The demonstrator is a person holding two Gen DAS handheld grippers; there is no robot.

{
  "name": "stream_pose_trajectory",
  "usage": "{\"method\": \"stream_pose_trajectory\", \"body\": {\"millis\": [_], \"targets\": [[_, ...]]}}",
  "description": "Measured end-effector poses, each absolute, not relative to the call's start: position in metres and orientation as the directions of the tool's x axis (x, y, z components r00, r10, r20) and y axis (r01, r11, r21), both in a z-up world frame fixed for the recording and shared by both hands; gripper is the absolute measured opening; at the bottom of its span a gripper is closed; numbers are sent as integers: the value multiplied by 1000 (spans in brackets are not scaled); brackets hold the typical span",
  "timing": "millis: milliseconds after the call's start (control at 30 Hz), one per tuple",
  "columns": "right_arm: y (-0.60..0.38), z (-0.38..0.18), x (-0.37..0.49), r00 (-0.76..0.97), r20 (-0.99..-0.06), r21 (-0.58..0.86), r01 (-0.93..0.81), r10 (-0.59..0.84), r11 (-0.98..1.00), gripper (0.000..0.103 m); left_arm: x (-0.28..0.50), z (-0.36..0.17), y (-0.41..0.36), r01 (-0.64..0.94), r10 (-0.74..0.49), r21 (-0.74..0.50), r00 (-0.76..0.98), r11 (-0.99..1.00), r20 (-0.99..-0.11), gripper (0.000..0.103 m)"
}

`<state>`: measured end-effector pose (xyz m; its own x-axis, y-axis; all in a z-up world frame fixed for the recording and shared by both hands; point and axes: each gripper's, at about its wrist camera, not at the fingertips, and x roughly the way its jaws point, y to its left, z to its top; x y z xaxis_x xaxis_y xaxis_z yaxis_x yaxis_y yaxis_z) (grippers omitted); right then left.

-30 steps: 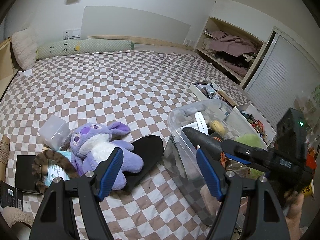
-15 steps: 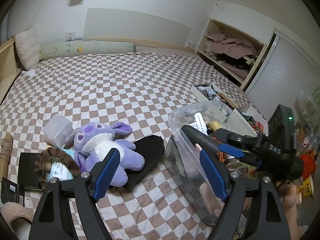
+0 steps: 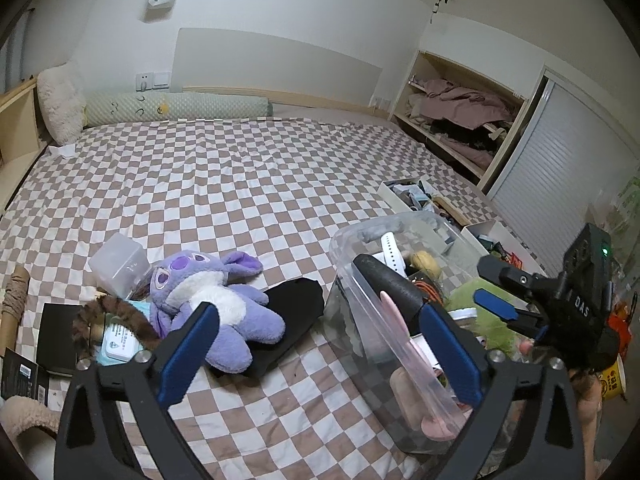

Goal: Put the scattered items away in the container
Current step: 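Open both grippers to drop the watch and roller into the bin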

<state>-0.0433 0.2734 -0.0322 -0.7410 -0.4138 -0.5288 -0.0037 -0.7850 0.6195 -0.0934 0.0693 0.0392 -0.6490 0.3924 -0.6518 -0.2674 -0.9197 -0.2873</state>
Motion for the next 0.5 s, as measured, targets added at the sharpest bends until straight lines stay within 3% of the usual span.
{"method": "stream_pose_trajectory", "body": {"millis": [233,500], "targets": [[270,-12,-18,-819,-534,400,-28,-208,-916,103,-81,46,73,-264,371,-260,-669,-929,-644,103],[261,-1,1,-847,-519,252,-27,-112,-967,103,-65,49,72,-257,349,-236,-686,-937,-638,103]]}}
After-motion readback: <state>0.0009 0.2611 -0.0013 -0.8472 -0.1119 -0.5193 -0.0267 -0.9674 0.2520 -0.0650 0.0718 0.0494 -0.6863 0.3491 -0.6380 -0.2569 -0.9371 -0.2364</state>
